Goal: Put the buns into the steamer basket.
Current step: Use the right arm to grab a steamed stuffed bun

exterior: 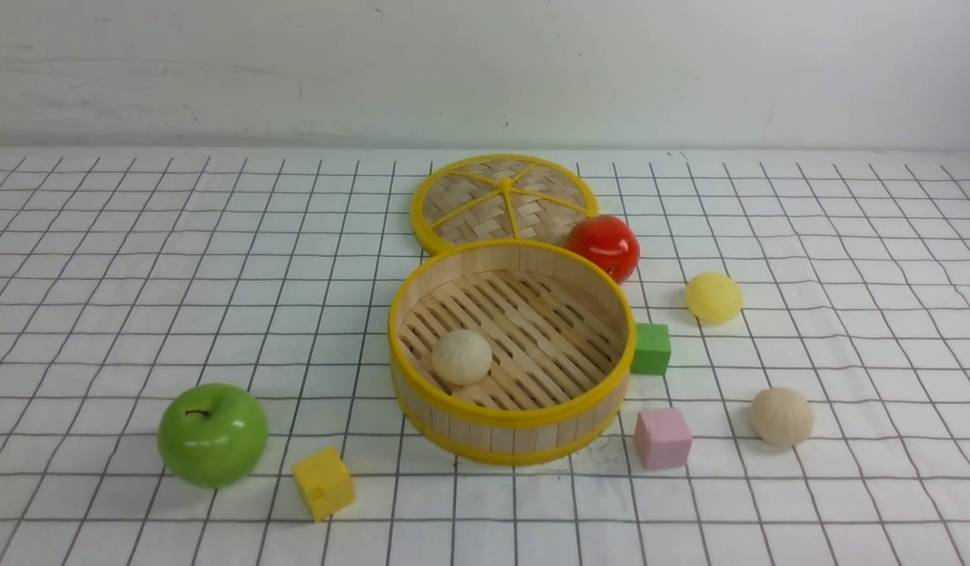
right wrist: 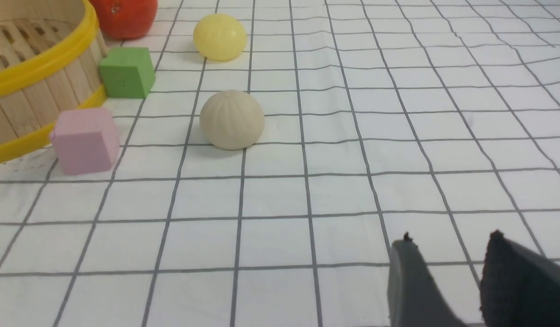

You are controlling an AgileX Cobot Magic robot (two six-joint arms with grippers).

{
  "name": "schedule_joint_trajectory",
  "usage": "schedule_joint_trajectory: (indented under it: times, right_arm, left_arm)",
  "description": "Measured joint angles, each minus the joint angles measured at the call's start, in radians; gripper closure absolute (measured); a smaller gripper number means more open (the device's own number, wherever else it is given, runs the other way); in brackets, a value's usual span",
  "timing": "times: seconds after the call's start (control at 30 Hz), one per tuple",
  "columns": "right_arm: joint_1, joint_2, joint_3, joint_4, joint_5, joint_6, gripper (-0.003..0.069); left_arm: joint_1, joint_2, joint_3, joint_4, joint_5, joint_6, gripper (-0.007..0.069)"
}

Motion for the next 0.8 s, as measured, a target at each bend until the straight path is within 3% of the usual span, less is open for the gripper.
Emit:
schedule_joint_trajectory:
  times: [0.2,0.4,0.57,0.8]
  right_arm:
    - [0.000,0.000,0.000,0.000,0.000,0.000,0.0420]
    - [0.000,0.000,0.000,0.000,0.000,0.000,0.0420]
    - [0.000,0.000,0.000,0.000,0.000,0.000,0.0420]
    - [0.000,0.000,0.000,0.000,0.000,0.000,0.0420]
  left_arm:
    - [0.028,-0.029,0.118,0.058,-0.347,0.000,0.0638]
    - [0.217,-0.192,0.420,0.028,-0.747,0.079,0.0638]
    - [0.351,-0.358,0.666,-0.028,-0.824,0.095,0.0638]
    - [0.419,-0.429,0.943,-0.031,-0.825,0.095,0.0637]
